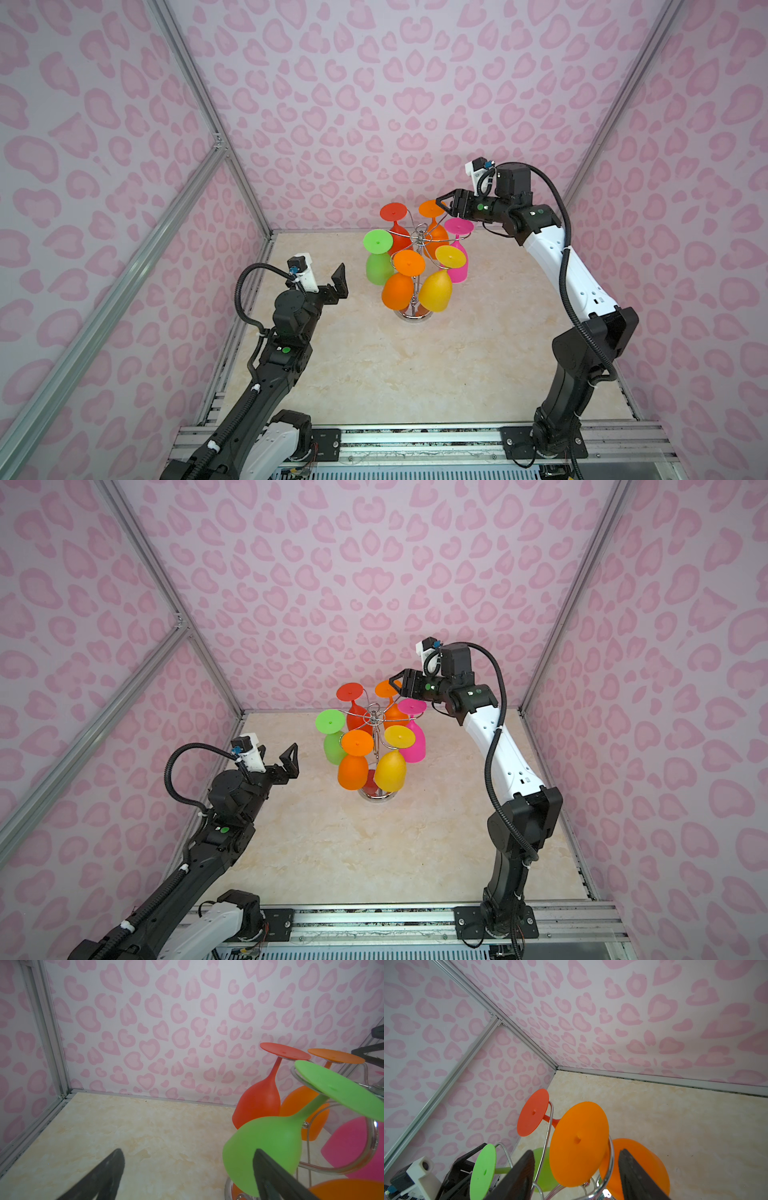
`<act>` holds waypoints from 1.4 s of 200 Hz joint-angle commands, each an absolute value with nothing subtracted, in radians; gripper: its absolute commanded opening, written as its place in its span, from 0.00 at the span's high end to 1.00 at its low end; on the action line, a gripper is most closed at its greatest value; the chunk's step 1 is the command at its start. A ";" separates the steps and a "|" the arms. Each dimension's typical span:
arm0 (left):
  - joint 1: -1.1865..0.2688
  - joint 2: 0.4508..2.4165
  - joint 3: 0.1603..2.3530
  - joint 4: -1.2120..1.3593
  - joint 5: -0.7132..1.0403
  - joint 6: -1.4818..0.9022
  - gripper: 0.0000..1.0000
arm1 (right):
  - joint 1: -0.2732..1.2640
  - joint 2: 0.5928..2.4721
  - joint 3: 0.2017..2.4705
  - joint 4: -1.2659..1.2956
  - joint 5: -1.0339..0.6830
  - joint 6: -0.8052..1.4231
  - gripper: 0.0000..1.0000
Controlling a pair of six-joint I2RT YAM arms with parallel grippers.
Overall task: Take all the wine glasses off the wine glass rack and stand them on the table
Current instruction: 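Reach the right gripper toward the orange glass while the left gripper rises, then close the right gripper on the orange glass's base and stem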
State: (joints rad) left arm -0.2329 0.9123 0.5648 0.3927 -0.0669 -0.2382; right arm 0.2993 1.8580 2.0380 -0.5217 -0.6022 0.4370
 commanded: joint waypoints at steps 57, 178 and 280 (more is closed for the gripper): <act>-0.233 0.902 0.567 0.397 -0.061 -0.235 0.02 | 0.304 1.901 2.081 -0.534 -0.603 0.426 0.35; -0.233 0.913 0.563 0.400 -0.060 -0.236 0.02 | 0.324 1.907 2.094 -0.519 -0.636 0.428 0.36; -0.233 0.917 0.560 0.398 -0.061 -0.240 0.02 | 0.332 1.901 2.074 -0.559 -0.612 0.407 0.55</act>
State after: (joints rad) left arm -0.2329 0.9142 0.5632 0.3920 -0.0673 -0.2371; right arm 0.3317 1.8999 2.0811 -0.5327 -0.6209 0.4290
